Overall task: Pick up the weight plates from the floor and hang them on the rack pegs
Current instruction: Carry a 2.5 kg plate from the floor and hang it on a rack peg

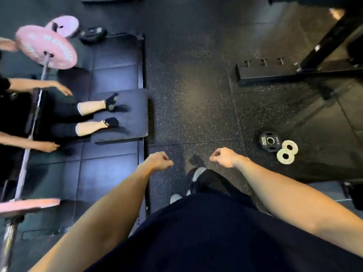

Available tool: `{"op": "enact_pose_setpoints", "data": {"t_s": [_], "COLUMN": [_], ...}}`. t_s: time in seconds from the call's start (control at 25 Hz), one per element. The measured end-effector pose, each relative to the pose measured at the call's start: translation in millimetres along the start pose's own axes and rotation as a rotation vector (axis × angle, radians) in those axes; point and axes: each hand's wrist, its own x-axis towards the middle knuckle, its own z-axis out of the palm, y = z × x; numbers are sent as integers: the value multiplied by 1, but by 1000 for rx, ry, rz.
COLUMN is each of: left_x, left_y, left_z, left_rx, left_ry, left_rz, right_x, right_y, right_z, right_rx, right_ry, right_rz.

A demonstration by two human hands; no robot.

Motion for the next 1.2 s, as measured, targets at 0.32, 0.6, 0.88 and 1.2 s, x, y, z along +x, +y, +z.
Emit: {"op": "enact_pose_setpoints", "data": {"t_s": [0.32,0.6,0.88,1.2], "left_x": [153,277,369,443], "left_y": [118,269,426,613], "left_z": [-135,-187,-176,-145], "left_rx": [175,364,777,1165], "left_ry": [-119,-218,-396,-567], "left_rz": [96,195,411,752], "right_x": [116,160,165,165], "right_y": [-15,30,83,97], "right_z": [-135,-261,-275,-290], "right_rx": [202,402,670,1077], "right_ry": [34,196,283,507], "right_rz": [84,234,475,841]}}
